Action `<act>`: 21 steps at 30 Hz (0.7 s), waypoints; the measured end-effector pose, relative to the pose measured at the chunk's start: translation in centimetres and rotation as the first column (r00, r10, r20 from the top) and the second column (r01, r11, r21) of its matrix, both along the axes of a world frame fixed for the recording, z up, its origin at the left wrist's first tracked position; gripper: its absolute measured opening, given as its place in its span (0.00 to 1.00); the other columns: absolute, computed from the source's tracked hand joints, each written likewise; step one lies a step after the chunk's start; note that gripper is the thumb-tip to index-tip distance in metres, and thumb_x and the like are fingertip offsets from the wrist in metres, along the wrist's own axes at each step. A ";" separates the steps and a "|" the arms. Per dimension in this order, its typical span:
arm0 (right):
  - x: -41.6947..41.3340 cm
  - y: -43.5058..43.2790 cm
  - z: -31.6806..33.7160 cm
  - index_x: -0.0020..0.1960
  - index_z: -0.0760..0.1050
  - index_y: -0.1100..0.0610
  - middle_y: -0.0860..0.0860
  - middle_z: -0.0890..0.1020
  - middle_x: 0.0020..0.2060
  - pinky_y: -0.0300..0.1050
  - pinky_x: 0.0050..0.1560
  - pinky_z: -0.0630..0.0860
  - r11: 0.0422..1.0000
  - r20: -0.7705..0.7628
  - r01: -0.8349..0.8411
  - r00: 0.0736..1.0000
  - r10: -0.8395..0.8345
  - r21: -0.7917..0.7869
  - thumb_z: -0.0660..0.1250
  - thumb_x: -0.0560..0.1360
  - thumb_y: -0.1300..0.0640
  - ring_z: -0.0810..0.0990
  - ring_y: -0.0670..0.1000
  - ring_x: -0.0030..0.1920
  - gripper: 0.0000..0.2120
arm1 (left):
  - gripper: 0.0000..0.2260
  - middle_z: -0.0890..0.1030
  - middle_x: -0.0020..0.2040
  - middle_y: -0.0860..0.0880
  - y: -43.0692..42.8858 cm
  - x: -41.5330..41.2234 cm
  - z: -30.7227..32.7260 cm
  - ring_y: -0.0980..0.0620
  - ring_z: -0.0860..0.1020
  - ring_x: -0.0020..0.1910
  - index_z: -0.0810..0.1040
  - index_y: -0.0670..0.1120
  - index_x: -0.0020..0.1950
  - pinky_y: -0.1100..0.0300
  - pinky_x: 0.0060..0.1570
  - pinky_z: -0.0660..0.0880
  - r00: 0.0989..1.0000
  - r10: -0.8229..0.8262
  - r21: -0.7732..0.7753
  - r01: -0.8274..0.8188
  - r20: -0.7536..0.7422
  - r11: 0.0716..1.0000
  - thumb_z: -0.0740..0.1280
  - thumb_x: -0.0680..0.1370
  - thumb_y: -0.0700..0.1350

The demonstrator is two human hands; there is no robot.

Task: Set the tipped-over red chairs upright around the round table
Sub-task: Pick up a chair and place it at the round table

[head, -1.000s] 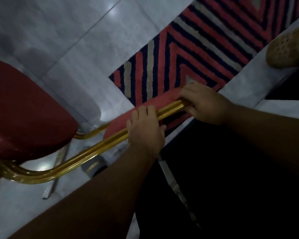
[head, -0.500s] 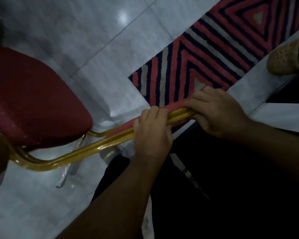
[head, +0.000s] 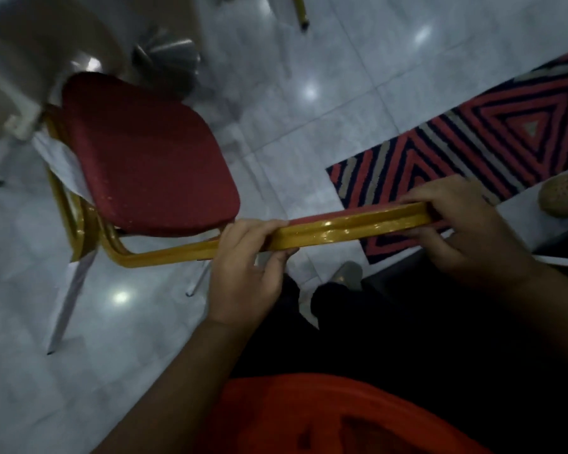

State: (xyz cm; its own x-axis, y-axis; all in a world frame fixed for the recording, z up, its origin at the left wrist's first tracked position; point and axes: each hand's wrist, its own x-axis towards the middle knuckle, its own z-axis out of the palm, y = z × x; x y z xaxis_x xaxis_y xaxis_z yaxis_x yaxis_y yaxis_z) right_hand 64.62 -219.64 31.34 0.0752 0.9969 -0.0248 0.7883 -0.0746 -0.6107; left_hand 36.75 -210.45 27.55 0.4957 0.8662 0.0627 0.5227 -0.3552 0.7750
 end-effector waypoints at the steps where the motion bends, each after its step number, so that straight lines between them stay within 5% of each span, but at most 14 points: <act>1: -1.6 -0.2 0.7 0.53 0.78 0.62 0.52 0.78 0.45 0.47 0.48 0.67 0.999 0.004 -0.015 1.000 0.015 0.035 0.60 0.79 0.44 0.74 0.56 0.46 0.21 | 0.12 0.81 0.51 0.50 -0.6 -1.7 0.8 0.52 0.78 0.51 0.83 0.42 0.57 0.56 0.55 0.76 1.000 0.021 -0.015 -0.021 -0.006 1.000 0.76 0.75 0.38; 3: -4.8 -0.5 1.9 0.52 0.80 0.62 0.54 0.80 0.44 0.52 0.47 0.69 0.994 0.035 -0.058 0.998 0.055 0.093 0.56 0.80 0.39 0.75 0.57 0.44 0.27 | 0.14 0.82 0.53 0.50 -2.0 -4.9 2.3 0.51 0.79 0.54 0.82 0.42 0.58 0.50 0.55 0.78 0.998 0.059 -0.030 -0.060 -0.030 0.998 0.77 0.74 0.36; 6: -9.2 -0.7 3.4 0.52 0.81 0.58 0.52 0.82 0.44 0.50 0.49 0.66 0.974 0.133 -0.139 0.984 0.116 0.179 0.63 0.77 0.40 0.76 0.57 0.45 0.22 | 0.17 0.82 0.56 0.49 -4.0 -8.4 4.8 0.48 0.80 0.57 0.81 0.42 0.60 0.47 0.54 0.79 0.996 0.073 0.022 -0.072 -0.045 0.997 0.78 0.73 0.38; 10: -15.2 -1.3 5.6 0.51 0.81 0.54 0.49 0.82 0.44 0.53 0.47 0.68 0.928 0.125 -0.223 0.973 0.194 0.300 0.68 0.75 0.42 0.77 0.54 0.45 0.16 | 0.16 0.83 0.57 0.48 -6.9 -10.2 8.6 0.51 0.80 0.56 0.82 0.43 0.61 0.59 0.58 0.76 0.998 0.006 0.150 0.004 -0.065 0.989 0.76 0.76 0.44; 21: -25.0 -3.4 9.6 0.60 0.78 0.47 0.43 0.82 0.52 0.48 0.50 0.72 0.858 0.092 -0.471 0.882 0.462 0.204 0.67 0.76 0.38 0.78 0.48 0.51 0.19 | 0.14 0.82 0.54 0.52 -11.7 -23.3 13.5 0.57 0.80 0.53 0.78 0.49 0.63 0.57 0.52 0.78 0.987 0.143 0.048 -0.139 -0.072 0.989 0.71 0.78 0.46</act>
